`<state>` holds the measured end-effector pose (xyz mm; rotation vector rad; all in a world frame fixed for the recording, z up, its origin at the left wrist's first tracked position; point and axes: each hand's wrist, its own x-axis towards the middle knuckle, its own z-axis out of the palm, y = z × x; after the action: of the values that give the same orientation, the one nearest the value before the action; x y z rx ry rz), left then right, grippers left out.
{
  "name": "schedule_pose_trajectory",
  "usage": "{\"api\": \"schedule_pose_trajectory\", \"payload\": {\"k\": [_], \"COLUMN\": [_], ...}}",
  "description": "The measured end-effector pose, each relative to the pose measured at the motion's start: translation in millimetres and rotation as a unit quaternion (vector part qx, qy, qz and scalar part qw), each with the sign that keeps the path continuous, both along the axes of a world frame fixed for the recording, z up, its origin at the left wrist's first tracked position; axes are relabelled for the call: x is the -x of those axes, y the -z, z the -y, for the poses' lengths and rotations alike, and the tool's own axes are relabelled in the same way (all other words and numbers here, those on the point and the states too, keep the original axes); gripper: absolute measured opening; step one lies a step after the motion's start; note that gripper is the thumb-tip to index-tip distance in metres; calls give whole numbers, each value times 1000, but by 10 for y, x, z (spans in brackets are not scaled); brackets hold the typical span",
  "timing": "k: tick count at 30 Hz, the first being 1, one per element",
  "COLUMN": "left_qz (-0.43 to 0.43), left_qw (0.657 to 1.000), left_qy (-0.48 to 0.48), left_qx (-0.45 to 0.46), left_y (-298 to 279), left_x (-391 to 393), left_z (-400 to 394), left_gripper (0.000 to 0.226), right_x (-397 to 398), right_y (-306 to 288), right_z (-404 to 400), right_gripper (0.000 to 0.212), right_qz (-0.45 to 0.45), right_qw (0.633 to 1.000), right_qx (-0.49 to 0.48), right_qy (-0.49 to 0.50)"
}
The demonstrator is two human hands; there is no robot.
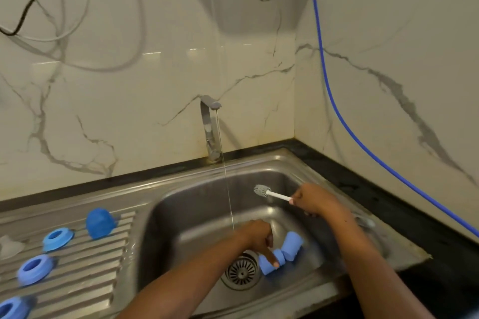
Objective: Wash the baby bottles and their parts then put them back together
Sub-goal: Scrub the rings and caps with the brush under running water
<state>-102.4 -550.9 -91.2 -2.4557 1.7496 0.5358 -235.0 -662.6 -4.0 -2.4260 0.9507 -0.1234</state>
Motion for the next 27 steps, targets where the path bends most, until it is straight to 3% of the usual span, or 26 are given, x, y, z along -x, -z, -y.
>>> {"api": "schedule_pose_trajectory", "payload": {"k": [7, 16, 20, 24, 26, 27], "left_qz": [20, -12, -92, -127, -169, -209], "left_qw": [1000, 978, 904, 815, 741, 688], "left_qy": [-4, -146, -281, -347, -394, -429], "left_qx": [-23, 147, 308, 446, 516, 546], "left_y": [85, -457, -595, -753, -798, -814], "left_x": [36, -369, -380, -291, -241, -223], "left_z": [69, -483, -892, -1214, -1295, -1323], "left_gripper": [48, 39, 41, 40, 34, 30], "right_x": [-35, -29, -19, -14, -11, -17], "right_y": [29, -19, -15, 35, 43, 38], "right_z": [-23, -100, -105, -172, -221, -254], "right_gripper": [25, 29, 30, 31, 30, 27], "right_qz": [-4, -14, -11, -20, -18, -11], "right_qw": [1000, 999, 998, 997, 995, 994], "right_qx": [-14, -2, -7, -3, -4, -11], "right_qy": [-10, -40, -57, -77, -98, -112]}}
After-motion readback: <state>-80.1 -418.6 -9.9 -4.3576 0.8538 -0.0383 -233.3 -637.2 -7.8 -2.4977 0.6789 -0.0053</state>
